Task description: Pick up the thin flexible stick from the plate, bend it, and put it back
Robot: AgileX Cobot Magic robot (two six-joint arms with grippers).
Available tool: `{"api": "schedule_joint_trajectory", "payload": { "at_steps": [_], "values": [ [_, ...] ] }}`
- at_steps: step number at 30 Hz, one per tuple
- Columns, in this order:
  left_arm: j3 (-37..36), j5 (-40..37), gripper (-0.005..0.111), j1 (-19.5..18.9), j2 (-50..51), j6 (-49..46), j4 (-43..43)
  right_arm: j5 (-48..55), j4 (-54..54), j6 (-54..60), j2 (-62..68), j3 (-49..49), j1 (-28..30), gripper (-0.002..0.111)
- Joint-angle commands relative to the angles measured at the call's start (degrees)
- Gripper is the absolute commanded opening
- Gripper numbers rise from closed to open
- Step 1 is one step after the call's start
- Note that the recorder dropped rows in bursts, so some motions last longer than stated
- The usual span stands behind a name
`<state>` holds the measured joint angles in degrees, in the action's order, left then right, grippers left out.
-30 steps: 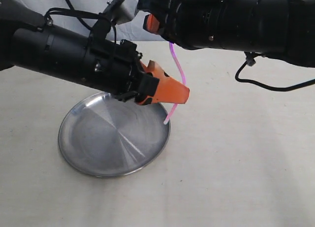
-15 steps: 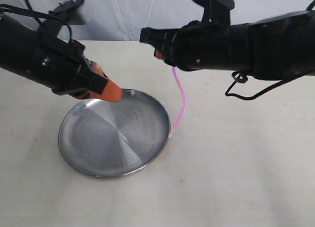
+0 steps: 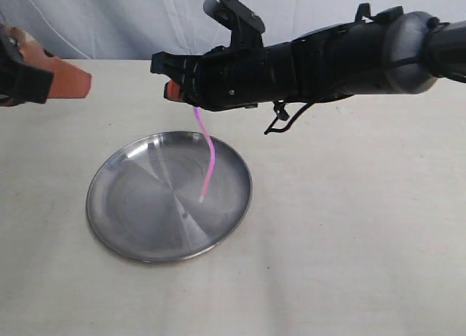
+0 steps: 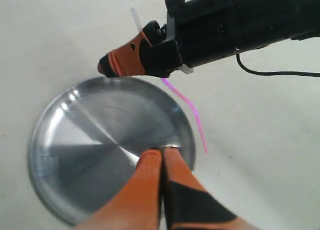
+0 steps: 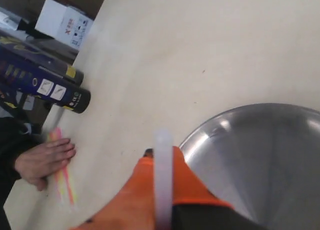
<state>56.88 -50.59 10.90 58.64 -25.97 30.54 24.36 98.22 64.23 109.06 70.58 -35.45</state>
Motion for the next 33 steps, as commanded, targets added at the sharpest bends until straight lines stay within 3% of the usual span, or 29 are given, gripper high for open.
{"api": "schedule_joint_trajectory", "payload": {
  "at_steps": [1, 4, 9, 11, 17, 23, 25, 27, 30, 33],
  "values": [
    [0.2, -0.4, 0.000, 0.0, -4.9, 6.7, -7.8, 4.2, -0.2, 0.2, 4.9, 4.1, 0.0, -0.001],
    [0.2, -0.8, 0.000, 0.0, -7.6, 9.0, -11.0, 5.7, -0.3, 0.2, 7.6, 6.3, 0.0, 0.003],
    [0.2, -2.4, 0.000, 0.0, -10.9, 11.0, -14.4, 7.9, -0.4, 0.2, 9.9, 7.9, 0.0, 0.041],
    [0.2, -3.3, 0.000, 0.0, -11.8, 11.0, -15.0, 7.7, -0.6, 0.2, 10.1, 8.0, 0.0, 0.048],
    [0.2, -7.9, 0.000, 0.0, -14.4, 13.0, -19.9, 8.0, -5.5, 0.0, 8.6, 8.0, 1.0, 0.048],
    [0.2, -7.4, 0.000, 0.0, -20.1, 17.6, -24.2, 11.0, -23.0, -11.4, 1.8, 8.0, 5.1, 0.045],
    [0.2, -3.9, 0.000, 0.0, -23.5, 19.9, -24.4, 12.8, -31.3, -16.8, -1.8, 8.0, 6.8, 0.031],
    [-0.1, 0.1, 0.000, 0.0, -27.9, 21.5, -25.0, 14.3, -42.1, -22.4, -6.6, 7.7, 7.9, -0.002],
    [-2.0, 5.6, 0.000, 0.0, -34.2, 22.2, -26.1, 14.7, -56.2, -29.8, -14.7, 5.2, 8.1, -0.001],
    [-5.1, 9.0, 0.000, 0.0, -39.2, 28.3, -29.7, 13.3, -62.6, -35.3, -24.6, 0.4, 7.4, -0.001]
  ]
}}
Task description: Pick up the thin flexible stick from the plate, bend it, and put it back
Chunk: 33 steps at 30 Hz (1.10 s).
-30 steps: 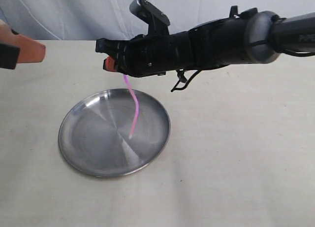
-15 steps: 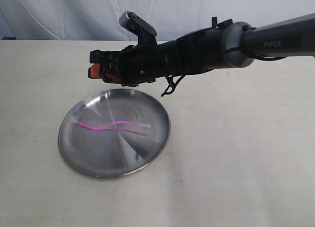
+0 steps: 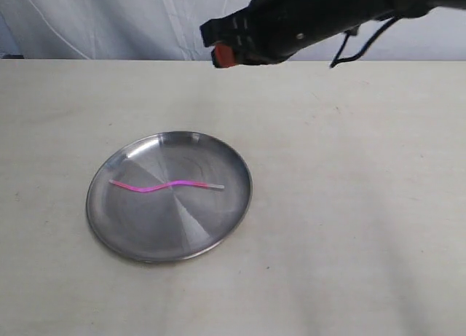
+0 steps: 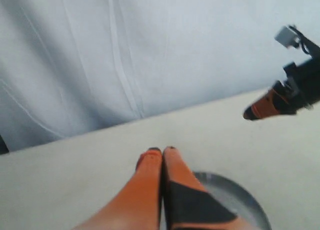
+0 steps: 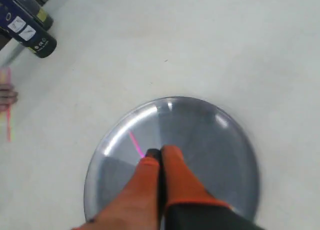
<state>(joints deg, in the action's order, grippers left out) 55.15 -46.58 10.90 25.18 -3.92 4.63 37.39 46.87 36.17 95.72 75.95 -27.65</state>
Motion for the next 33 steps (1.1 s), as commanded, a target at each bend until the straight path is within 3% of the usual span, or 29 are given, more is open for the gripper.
{"api": "schedule_joint_trajectory", "payload": {
  "at_steps": [1, 5, 11, 17, 20, 22, 24, 26, 28, 33],
  "values": [
    [-5.1, 5.6, 0.000, 0.0, -6.8, 8.7, -6.0, -0.7, -12.1, -8.3, -14.8, -7.1, -0.5, -0.001],
    [-10.3, 5.2, 0.000, 0.0, -8.3, 16.0, -11.7, -5.4, -12.3, -10.6, -27.6, -16.1, -0.5, -0.001],
    [-13.5, -2.1, 0.000, 0.0, -8.4, 18.8, -9.4, -8.8, -12.3, -11.4, -42.8, -26.8, -0.5, -0.001],
    [-13.5, -3.5, 0.000, 0.0, -8.4, 18.8, -9.6, 1.3, -10.0, -11.6, -49.1, -27.8, -0.5, -0.001],
    [-13.5, -3.5, 0.000, 0.0, -8.4, 18.8, -9.6, 1.2, -10.3, -11.1, -50.7, -27.7, -0.5, -0.001],
    [-13.5, -3.5, 0.000, 0.0, -8.4, 18.8, -9.4, -5.1, -12.7, -12.0, -54.4, -28.5, 0.9, -0.001],
    [-13.5, -3.5, 0.000, 0.1, -8.4, 18.8, -11.1, -9.5, -13.1, -12.0, -60.8, -31.9, 7.2, -0.001],
    [-13.5, -3.5, 0.000, 0.0, -8.4, 18.8, -12.3, -12.7, -13.3, -11.9, -70.4, -39.4, 20.0, -0.001],
    [-13.5, -3.5, 0.000, 0.0, -8.4, 18.8, -13.0, -12.8, -13.5, -11.9, -76.4, -45.5, 27.2, -0.001],
    [-13.5, -3.5, 0.000, 0.0, -8.4, 18.8, -13.0, -15.6, -15.7, -12.1, -82.2, -55.3, 30.5, -0.001]
  ]
}}
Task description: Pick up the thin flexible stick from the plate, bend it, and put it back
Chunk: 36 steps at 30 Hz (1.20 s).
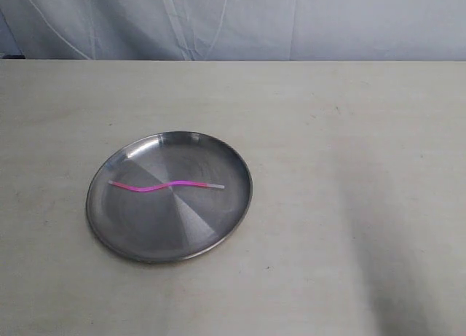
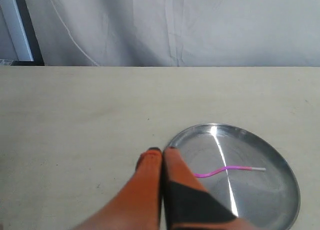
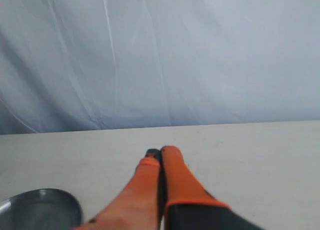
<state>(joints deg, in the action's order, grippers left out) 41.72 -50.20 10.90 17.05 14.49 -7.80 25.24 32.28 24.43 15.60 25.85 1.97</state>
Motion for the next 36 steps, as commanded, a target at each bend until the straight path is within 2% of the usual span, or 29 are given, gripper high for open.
{"api": "schedule_joint_trajectory", "payload": {
  "at_steps": [1, 9, 16, 36],
  "values": [
    [0.0, 0.1, 0.000, 0.0, -0.3, 0.4, -0.9, -4.6, -2.1, -1.9, -3.2, -7.5, 0.8, -0.001],
    [0.0, 0.1, 0.000, 0.0, -0.3, 0.4, -1.0, -6.4, -23.5, -25.5, -12.1, -17.1, 0.8, -0.001],
    [0.0, 0.1, 0.000, 0.0, -0.3, 0.4, -1.0, -7.0, -27.3, -25.5, -15.6, -22.1, 0.8, -0.001],
    [0.0, 0.1, 0.000, 0.0, -0.3, 0.4, -1.0, -4.0, -27.9, -24.4, -15.6, -25.9, 0.8, -0.001]
  ]
}}
